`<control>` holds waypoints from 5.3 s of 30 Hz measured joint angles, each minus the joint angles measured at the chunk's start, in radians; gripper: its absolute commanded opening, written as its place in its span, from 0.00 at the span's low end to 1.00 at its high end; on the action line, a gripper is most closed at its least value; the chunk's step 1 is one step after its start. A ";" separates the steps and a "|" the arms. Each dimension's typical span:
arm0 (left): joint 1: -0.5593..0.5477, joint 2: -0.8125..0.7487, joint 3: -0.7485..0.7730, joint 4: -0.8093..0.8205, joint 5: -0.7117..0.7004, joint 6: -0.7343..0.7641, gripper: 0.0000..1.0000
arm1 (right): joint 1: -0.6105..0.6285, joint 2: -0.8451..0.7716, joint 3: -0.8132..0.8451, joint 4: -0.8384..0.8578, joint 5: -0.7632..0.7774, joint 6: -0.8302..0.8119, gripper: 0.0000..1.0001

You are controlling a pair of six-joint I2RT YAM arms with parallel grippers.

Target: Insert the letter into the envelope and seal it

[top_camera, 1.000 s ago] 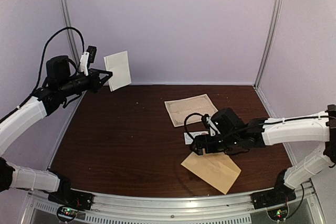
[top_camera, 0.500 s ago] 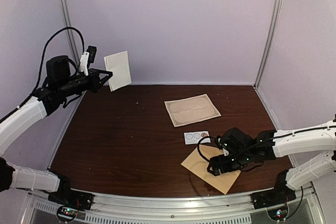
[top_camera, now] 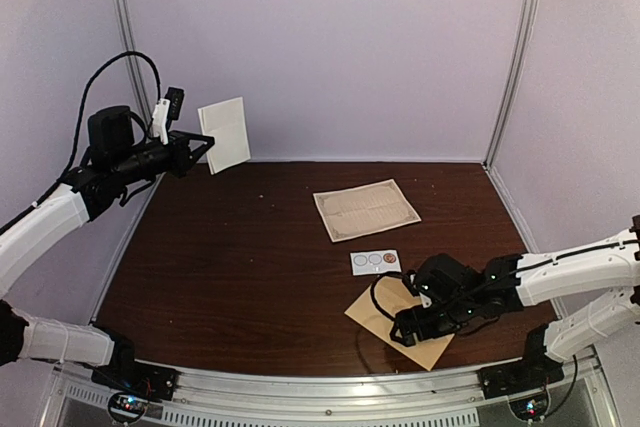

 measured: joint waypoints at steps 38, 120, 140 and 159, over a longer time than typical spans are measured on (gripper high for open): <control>0.000 -0.019 0.000 0.000 0.000 0.000 0.00 | 0.153 0.419 0.533 0.017 0.064 -0.244 0.85; -0.528 0.301 0.217 -0.422 0.250 0.230 0.00 | -0.174 0.152 0.671 0.136 -0.533 -0.616 0.14; -0.531 0.185 0.046 -0.198 0.219 0.117 0.00 | -0.211 0.003 0.400 0.459 -0.578 -0.454 0.00; -0.465 -0.004 -0.181 0.096 0.111 -0.096 0.53 | -0.271 -0.166 0.212 0.839 -0.441 -0.270 0.00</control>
